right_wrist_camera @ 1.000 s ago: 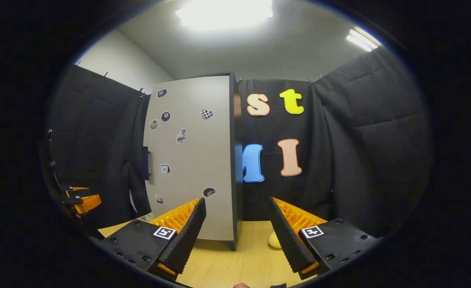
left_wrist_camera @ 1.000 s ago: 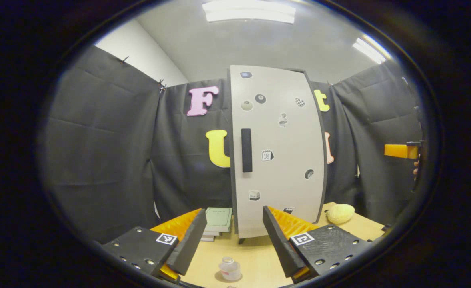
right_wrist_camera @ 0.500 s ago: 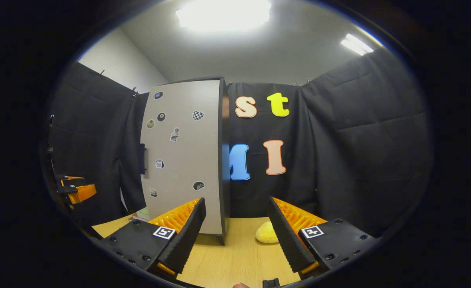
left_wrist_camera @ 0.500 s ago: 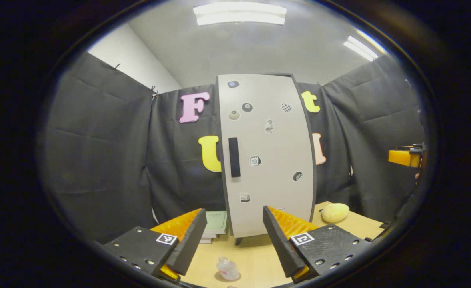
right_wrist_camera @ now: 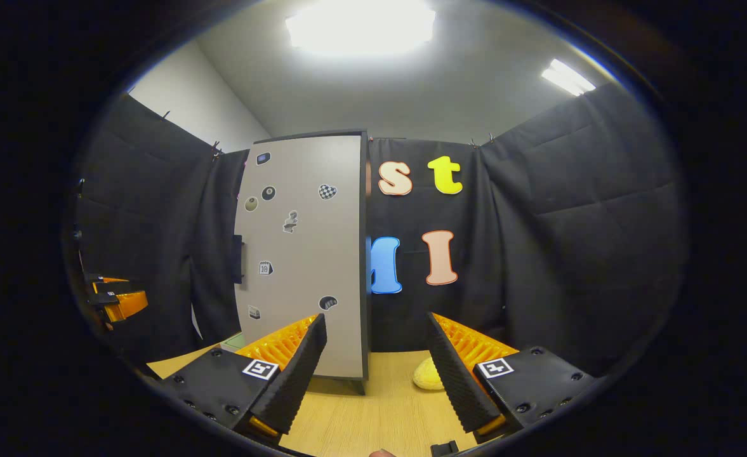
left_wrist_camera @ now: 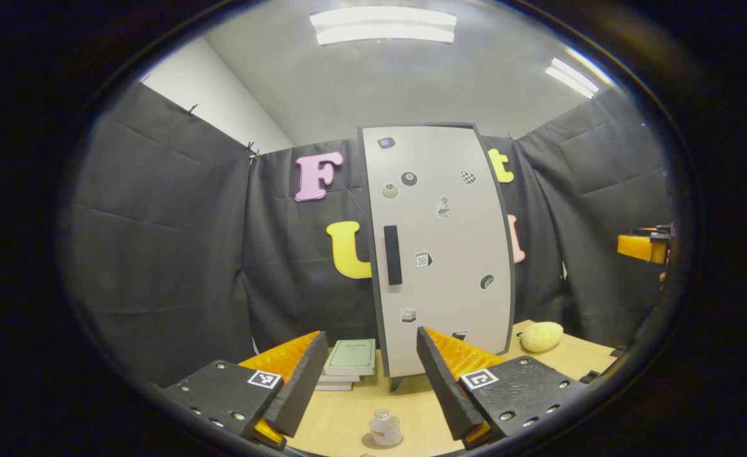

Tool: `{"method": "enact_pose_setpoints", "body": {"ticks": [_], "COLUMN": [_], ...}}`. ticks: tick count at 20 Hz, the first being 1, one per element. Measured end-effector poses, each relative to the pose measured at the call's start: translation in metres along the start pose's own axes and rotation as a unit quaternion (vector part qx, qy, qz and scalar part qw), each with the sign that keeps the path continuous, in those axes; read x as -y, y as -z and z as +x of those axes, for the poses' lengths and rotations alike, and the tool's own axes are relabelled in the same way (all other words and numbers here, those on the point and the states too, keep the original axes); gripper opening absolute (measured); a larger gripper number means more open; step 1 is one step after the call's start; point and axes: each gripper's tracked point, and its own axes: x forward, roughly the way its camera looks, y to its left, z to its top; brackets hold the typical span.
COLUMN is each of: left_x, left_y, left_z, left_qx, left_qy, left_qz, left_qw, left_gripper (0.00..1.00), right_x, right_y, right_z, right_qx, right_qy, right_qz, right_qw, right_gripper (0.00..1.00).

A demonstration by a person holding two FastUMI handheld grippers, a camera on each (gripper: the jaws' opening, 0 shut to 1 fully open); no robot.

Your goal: Open the cabinet door with the right hand, grasp the bottle in the cabinet with the left hand and place it on the coaster, then close the cabinet door with the right hand.

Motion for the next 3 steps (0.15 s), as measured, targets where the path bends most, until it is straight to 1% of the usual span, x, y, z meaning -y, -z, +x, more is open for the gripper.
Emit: {"method": "enact_pose_setpoints", "body": {"ticks": [3], "left_x": [-0.0075], "left_y": [0.0025], "left_z": [0.0017], "left_qx": [0.000], "left_qy": [-0.002], "left_qz": [0.002], "left_qw": [1.000], "left_gripper": [0.84], "right_x": [-0.0054], "right_y": [0.0014], "right_z": [-0.0014], "right_qx": [-0.007], "right_qy": [0.000], "right_qz": [0.001], "right_qw": [1.000], "right_gripper": [0.98]}}
